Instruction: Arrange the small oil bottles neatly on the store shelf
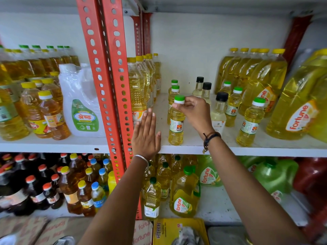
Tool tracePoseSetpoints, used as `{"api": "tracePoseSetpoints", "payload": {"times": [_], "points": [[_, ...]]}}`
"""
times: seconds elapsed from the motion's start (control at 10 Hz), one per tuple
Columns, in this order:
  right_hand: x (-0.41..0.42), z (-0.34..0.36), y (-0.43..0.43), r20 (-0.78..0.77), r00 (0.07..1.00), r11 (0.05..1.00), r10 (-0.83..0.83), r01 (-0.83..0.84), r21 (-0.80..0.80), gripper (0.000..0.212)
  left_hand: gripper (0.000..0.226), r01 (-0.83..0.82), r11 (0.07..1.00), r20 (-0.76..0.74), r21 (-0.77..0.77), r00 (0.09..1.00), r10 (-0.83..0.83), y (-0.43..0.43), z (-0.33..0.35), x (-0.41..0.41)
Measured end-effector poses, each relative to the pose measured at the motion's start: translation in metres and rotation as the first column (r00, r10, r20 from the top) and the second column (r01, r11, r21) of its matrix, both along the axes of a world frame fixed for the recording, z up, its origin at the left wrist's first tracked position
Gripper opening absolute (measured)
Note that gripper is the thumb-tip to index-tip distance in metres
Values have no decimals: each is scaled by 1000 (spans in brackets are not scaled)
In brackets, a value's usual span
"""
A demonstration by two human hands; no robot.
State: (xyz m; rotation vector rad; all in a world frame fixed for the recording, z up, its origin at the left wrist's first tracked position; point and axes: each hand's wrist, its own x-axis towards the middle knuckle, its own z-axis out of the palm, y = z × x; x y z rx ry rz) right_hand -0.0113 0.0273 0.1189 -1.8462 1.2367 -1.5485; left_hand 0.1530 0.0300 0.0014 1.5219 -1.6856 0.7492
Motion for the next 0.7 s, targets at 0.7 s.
{"api": "tracePoseSetpoints", "payload": {"times": [0.7], "points": [[-32,6,40,38,997,966,-74,81,-244,49,51,228,966,-73,-125,968,-239,25,22,-20]]}}
